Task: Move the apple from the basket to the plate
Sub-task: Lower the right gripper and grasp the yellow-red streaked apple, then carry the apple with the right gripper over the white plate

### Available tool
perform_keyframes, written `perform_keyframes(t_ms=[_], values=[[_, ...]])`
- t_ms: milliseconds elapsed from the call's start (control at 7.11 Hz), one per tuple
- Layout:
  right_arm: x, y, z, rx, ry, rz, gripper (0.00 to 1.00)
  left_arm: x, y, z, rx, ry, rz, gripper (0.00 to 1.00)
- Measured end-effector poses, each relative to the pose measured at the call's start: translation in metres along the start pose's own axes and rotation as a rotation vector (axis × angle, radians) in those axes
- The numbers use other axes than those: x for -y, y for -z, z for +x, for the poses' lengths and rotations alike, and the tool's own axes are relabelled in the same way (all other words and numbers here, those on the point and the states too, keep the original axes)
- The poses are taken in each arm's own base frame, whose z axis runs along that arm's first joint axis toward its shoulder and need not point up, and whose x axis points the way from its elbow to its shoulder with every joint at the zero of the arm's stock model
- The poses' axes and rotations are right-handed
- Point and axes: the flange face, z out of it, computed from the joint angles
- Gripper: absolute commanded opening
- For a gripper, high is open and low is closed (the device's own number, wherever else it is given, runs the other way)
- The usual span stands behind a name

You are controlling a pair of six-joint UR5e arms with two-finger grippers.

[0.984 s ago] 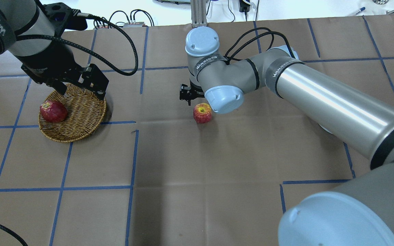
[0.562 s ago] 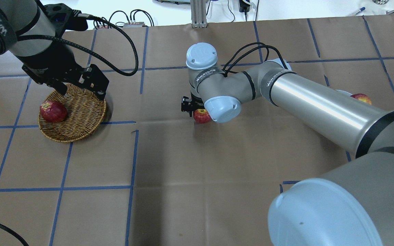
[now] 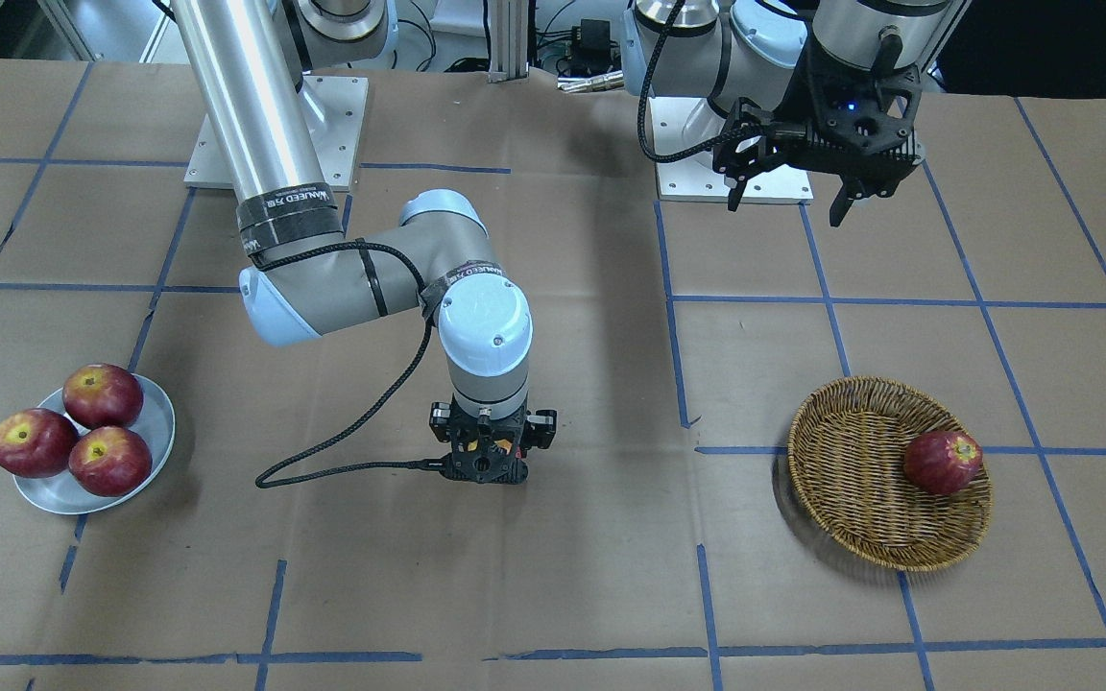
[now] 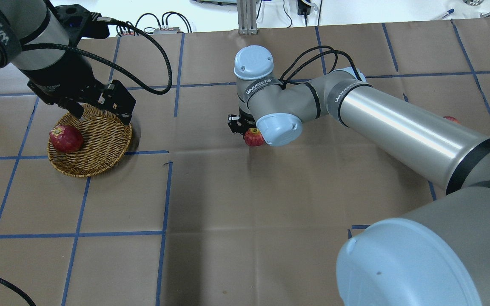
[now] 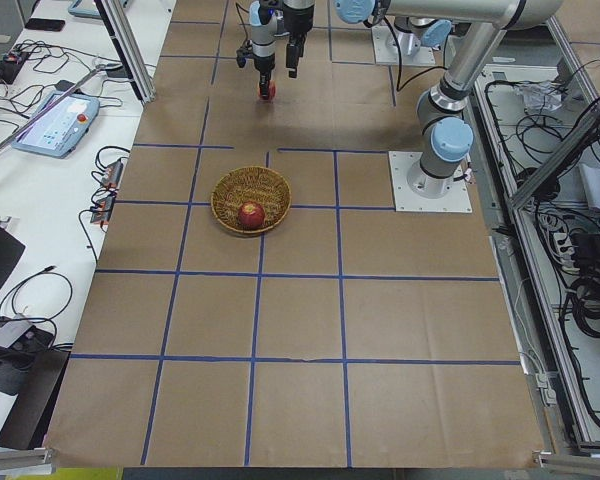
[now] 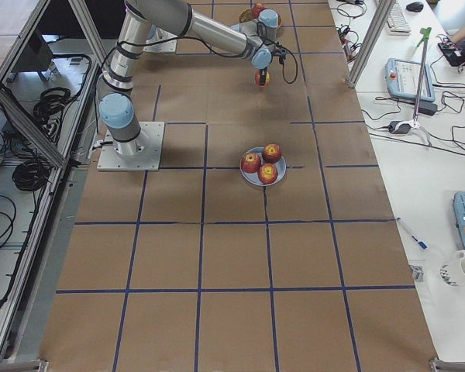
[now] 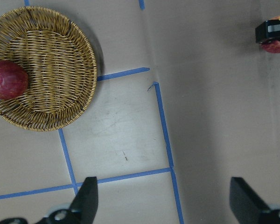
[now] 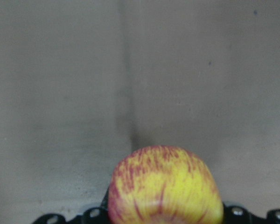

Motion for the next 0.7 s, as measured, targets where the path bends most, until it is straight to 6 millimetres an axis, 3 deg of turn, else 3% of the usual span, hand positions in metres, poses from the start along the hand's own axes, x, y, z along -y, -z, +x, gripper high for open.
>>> perform_keyframes(t_ms=[281, 422, 703], values=[[0.014, 0.067, 0.019, -0.002, -0.007, -0.001, 0.51, 0.0, 0.0, 0.0, 0.0, 0.0, -0.001, 0.99], [0.02, 0.102, 0.049, -0.012, 0.01, -0.021, 0.51, 0.0, 0.0, 0.0, 0.0, 0.0, -0.001, 0.99], [0.04, 0.158, 0.151, -0.023, 0.061, -0.042, 0.51, 0.0, 0.0, 0.0, 0.0, 0.0, -0.001, 0.99]])
